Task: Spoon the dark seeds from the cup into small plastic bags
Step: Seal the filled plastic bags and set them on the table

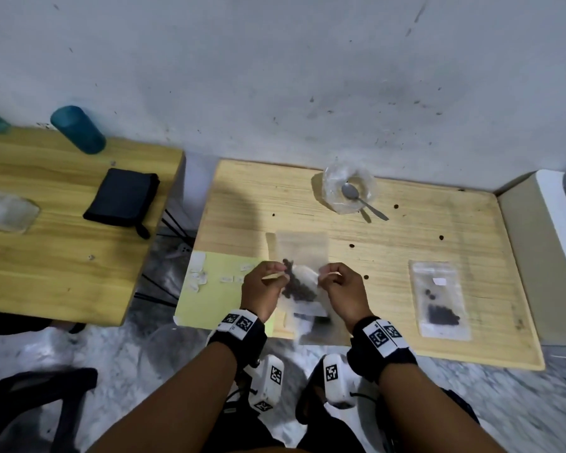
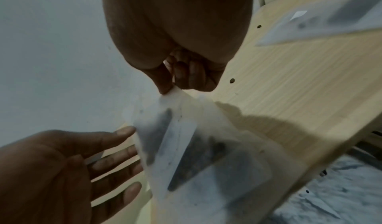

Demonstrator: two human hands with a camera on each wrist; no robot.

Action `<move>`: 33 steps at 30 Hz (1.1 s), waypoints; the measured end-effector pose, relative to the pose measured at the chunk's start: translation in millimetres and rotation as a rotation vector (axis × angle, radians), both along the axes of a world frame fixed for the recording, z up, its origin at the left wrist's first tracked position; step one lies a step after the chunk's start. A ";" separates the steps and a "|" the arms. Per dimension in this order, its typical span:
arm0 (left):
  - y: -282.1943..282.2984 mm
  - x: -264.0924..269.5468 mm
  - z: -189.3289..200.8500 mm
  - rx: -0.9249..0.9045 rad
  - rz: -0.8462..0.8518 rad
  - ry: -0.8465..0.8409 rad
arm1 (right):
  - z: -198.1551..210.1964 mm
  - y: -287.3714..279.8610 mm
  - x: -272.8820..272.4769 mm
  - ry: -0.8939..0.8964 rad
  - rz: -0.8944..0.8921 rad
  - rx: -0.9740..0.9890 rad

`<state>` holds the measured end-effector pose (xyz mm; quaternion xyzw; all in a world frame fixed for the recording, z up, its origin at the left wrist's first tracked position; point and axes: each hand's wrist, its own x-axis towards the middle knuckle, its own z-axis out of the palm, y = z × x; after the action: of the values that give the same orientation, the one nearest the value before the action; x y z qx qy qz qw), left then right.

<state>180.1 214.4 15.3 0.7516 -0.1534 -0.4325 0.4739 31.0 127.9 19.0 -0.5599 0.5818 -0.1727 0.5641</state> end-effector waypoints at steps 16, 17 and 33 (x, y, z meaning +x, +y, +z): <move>38.8 135.1 -12.8 -0.106 0.178 0.061 | -27.0 30.9 106.9 0.281 0.327 0.063; 40.7 141.5 -14.0 -0.107 0.189 0.054 | -26.4 36.8 111.0 0.364 0.407 0.026; 45.8 175.1 -26.4 -0.115 0.218 0.070 | -30.3 47.9 140.4 0.283 0.252 -0.002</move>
<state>355.2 260.1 -11.1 0.7197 -0.0786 -0.3947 0.5657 171.4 175.8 -11.3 -0.6476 0.5803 -0.0210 0.4934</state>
